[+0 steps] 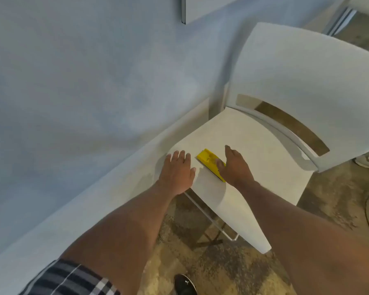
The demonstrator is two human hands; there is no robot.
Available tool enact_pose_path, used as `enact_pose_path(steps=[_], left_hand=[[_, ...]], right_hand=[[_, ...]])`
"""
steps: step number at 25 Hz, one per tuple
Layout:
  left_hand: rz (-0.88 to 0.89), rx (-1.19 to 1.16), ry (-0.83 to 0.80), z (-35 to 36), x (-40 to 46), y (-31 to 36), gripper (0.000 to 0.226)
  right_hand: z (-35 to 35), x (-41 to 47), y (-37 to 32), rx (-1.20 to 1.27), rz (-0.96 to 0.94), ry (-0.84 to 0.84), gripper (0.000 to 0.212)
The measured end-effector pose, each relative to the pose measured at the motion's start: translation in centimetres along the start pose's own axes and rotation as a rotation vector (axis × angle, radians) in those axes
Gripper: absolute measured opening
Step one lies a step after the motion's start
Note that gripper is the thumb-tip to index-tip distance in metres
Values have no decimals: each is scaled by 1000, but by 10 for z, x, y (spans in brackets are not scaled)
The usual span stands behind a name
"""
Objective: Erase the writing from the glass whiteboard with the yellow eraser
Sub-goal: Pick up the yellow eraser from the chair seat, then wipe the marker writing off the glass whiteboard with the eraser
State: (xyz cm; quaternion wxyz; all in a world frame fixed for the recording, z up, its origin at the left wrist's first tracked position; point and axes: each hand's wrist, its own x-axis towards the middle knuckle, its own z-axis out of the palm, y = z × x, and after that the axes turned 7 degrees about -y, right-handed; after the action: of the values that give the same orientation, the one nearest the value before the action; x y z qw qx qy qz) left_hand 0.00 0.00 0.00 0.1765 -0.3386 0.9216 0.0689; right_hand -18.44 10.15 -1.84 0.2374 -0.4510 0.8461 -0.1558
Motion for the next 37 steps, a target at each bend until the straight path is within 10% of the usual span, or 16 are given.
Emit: enact_pose_path(steps=[17, 37], left_hand=[[-9, -23, 151, 15, -25, -36, 38], [-311, 204, 1018, -187, -261, -199, 37]], right_hand=[[60, -3, -38, 69, 170, 22, 54], [-75, -115, -413, 765, -623, 338, 50]])
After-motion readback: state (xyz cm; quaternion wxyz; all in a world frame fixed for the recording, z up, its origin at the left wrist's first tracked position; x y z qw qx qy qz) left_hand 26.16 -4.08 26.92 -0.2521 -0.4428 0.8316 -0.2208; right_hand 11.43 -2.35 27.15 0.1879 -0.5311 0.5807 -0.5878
